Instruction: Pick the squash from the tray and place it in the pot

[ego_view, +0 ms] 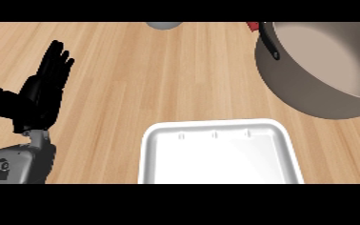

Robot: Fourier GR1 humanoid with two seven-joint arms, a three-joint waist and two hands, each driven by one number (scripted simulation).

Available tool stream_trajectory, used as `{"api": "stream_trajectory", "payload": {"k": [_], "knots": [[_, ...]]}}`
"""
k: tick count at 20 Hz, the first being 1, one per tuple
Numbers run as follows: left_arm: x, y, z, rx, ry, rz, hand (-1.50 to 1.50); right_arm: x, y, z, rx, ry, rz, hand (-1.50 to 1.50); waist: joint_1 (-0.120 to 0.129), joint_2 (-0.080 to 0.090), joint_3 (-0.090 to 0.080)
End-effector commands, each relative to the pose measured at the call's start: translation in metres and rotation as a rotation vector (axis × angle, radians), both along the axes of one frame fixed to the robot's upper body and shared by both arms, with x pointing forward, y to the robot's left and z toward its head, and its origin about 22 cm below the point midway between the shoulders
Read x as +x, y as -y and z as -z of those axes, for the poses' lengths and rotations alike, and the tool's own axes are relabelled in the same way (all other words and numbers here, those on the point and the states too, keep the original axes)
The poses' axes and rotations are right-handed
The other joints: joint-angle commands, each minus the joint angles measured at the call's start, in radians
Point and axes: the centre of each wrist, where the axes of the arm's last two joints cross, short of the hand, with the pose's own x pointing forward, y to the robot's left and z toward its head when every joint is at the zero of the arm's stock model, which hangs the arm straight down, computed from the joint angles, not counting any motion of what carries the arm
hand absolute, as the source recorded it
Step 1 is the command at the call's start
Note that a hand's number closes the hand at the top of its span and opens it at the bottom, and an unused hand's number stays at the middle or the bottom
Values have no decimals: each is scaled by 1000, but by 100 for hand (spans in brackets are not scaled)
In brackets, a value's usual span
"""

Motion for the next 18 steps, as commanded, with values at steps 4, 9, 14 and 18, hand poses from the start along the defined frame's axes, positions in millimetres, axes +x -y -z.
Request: {"api": "stream_trajectory", "payload": {"k": [4, 9, 14, 18], "knots": [[11, 2, -1, 7, 2, 18, 0, 62, -31, 14, 54, 36, -49, 150, 14, 5, 0], [-5, 10, 1, 5, -5, 14, 0, 77, -36, 24, -171, 260, 128, 150, 17, 0, 1], [-1, 8, 1, 2, 0, 33, 0, 108, -52, 70, -182, 235, 122, 150, 27, 7, 2], [18, 1, -3, -6, 2, 33, 0, 117, -60, 95, -223, 153, 107, 150, 22, 16, 2]]}}
